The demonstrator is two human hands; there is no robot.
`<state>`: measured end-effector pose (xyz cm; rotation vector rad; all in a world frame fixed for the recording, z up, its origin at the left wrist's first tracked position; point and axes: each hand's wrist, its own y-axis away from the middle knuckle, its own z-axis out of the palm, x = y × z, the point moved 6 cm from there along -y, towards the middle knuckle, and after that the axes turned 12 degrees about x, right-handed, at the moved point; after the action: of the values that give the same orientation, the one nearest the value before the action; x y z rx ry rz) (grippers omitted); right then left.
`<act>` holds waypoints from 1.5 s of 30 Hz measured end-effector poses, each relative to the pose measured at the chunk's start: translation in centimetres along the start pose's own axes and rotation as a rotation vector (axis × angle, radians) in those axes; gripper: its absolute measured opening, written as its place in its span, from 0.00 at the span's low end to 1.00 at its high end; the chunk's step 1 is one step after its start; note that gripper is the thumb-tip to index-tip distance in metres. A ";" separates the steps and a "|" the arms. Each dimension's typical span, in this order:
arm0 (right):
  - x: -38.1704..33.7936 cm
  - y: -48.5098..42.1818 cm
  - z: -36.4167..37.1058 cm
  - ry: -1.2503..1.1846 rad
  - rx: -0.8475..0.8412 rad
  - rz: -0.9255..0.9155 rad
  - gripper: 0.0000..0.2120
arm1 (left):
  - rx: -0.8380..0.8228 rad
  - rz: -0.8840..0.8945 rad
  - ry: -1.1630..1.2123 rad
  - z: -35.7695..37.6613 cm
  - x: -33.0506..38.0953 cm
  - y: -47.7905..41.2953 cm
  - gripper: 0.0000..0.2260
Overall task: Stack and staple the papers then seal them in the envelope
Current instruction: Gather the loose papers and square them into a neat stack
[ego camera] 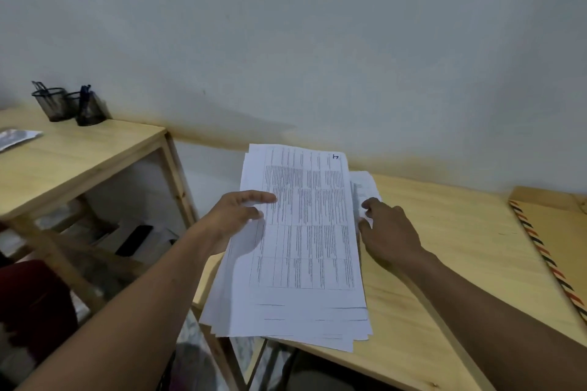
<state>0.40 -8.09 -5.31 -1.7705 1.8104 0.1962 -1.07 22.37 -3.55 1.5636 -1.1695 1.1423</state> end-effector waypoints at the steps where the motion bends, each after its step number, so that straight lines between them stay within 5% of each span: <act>1: 0.4 0.0 -0.5 0.059 0.024 0.001 0.20 | -0.002 0.011 -0.011 0.4 0.3 0.1 0.19; 12: 6.8 0.7 -4.1 0.262 0.153 0.148 0.28 | -0.063 0.116 -0.075 5.6 1.3 -0.4 0.17; 22: 6.2 1.4 -4.6 -0.137 0.268 0.170 0.18 | -0.076 0.182 -0.122 8.4 2.1 -0.2 0.13; 30: 5.0 -0.5 -6.7 -0.794 0.201 0.286 0.17 | -0.099 0.229 -0.116 9.3 3.0 -0.5 0.12; 40: 6.7 0.1 -5.8 -0.950 0.216 0.649 0.26 | -0.014 0.277 -0.206 11.7 1.8 -0.4 0.13; 45: 5.8 0.8 -5.2 -0.778 0.150 0.467 0.20 | 0.007 0.273 -0.213 12.8 1.5 0.2 0.12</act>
<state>-1.59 -15.55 -4.27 -0.9318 1.5466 0.7885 1.13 9.78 -4.88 1.5944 -1.5598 1.1732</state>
